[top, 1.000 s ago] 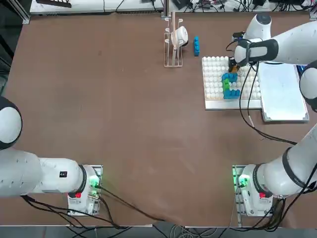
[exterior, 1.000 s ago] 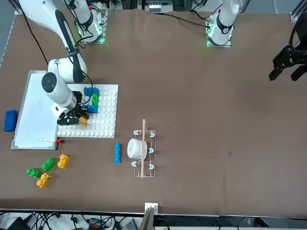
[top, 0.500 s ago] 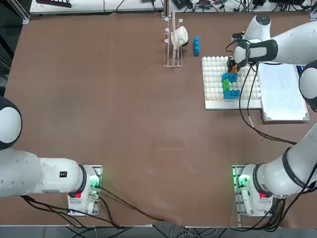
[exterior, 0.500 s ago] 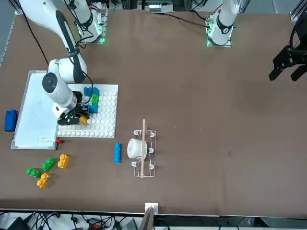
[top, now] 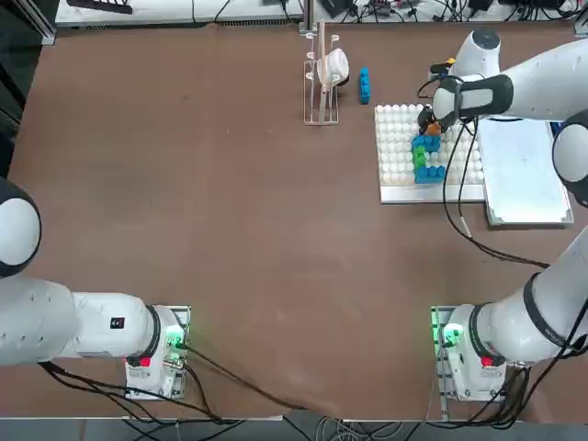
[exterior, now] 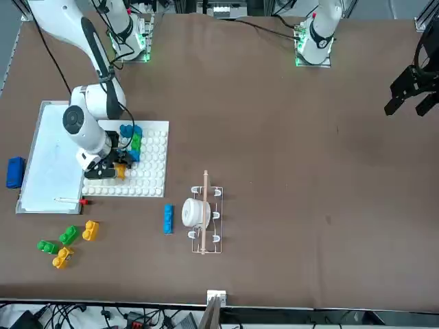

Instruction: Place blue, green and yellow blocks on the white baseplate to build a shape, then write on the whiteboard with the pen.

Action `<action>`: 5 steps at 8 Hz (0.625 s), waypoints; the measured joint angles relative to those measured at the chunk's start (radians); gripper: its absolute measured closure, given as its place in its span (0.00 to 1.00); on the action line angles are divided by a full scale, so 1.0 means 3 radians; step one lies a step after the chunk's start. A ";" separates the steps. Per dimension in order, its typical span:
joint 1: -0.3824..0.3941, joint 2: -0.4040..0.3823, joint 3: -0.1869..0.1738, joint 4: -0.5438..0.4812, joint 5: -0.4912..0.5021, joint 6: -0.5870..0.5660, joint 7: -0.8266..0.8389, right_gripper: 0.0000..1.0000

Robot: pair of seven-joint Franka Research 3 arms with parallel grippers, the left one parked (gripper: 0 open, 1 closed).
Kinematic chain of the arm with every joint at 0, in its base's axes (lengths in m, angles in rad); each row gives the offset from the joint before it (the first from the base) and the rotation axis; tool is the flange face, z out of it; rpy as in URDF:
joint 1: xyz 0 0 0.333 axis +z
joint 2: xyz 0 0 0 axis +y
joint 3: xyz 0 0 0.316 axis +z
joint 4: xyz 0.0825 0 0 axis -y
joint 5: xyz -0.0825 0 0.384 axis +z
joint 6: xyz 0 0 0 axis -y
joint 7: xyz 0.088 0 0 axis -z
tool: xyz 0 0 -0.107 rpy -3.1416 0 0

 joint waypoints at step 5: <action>0.0000 -0.0419 0.0000 0.0189 0.0000 -0.0385 -0.0001 0.00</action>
